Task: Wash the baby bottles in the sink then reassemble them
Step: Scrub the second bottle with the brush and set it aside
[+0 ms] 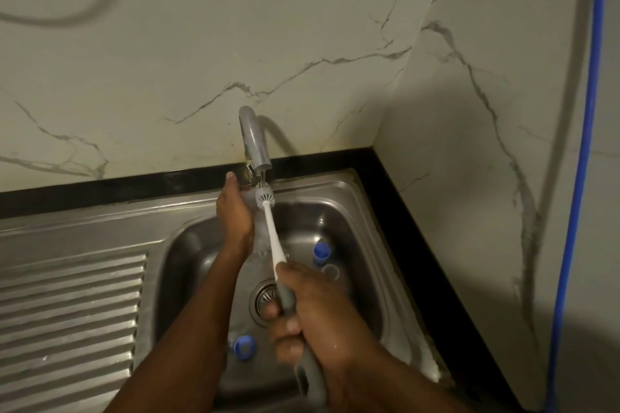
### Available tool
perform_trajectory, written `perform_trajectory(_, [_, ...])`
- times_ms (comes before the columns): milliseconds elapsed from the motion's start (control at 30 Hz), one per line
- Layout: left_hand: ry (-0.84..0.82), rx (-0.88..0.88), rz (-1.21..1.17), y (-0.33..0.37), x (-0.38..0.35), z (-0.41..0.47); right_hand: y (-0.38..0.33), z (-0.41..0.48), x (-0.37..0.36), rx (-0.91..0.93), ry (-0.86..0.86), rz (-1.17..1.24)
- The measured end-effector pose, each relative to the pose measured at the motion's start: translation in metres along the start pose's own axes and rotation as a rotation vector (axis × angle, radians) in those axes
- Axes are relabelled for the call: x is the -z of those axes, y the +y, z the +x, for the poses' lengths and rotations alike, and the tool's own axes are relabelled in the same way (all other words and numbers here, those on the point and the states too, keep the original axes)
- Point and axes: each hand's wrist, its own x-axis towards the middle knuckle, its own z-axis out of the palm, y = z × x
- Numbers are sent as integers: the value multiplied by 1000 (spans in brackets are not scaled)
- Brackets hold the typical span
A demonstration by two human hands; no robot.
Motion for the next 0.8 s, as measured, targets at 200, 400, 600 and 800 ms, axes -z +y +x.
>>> perform_trajectory(200, [-217,44,-14,-2,8,-11,-16,9,9,-1,-42,103])
perform_trajectory(400, [-375,14,-94,-4,20,-20,-9,7,16,40,-11,3])
perform_trajectory(600, [-228,41,-229,-1,21,-16,0,-2,12,52,-34,-77])
perform_trajectory(800, [-258,39,-188,-2,16,-11,-15,11,6,56,-15,23])
